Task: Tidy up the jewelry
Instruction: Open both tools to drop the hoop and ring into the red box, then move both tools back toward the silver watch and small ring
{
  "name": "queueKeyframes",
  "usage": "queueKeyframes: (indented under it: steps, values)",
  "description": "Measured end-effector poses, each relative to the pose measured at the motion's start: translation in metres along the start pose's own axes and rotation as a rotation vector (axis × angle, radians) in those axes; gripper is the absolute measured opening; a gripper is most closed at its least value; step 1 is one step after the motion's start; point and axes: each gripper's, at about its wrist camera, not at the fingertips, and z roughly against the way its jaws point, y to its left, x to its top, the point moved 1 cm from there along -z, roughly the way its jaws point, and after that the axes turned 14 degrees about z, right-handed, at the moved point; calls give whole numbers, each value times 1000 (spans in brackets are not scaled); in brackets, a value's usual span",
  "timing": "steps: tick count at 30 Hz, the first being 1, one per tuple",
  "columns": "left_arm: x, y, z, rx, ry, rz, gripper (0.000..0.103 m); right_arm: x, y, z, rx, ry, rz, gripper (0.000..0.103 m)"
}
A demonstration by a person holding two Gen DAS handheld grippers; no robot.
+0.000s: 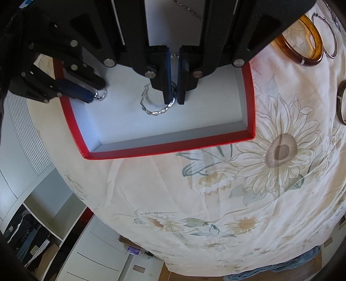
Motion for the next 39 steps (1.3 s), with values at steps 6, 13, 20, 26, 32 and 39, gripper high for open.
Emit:
queueKeyframes:
  steps: [6, 13, 20, 26, 32, 39]
  values:
    - [2, -3, 5, -32, 18, 8, 16, -7, 2, 28, -21, -11, -24, 23]
    - [-2, -4, 70, -80, -68, 24, 24, -20, 12, 82, -42, -45, -55, 24]
    - [-37, 10, 182, -18, -262, 15, 24, -30, 44, 160, -41, -141, -87, 26]
    - [-93, 25, 257, 70, -363, 14, 24, -42, 95, 218, -24, -219, -78, 32]
    - [-150, 46, 310, 130, -403, 5, 24, -58, 141, 263, -10, -277, -76, 36]
    - [-200, 64, 357, 153, -488, 7, 40, -69, 180, 306, -17, -350, -94, 44]
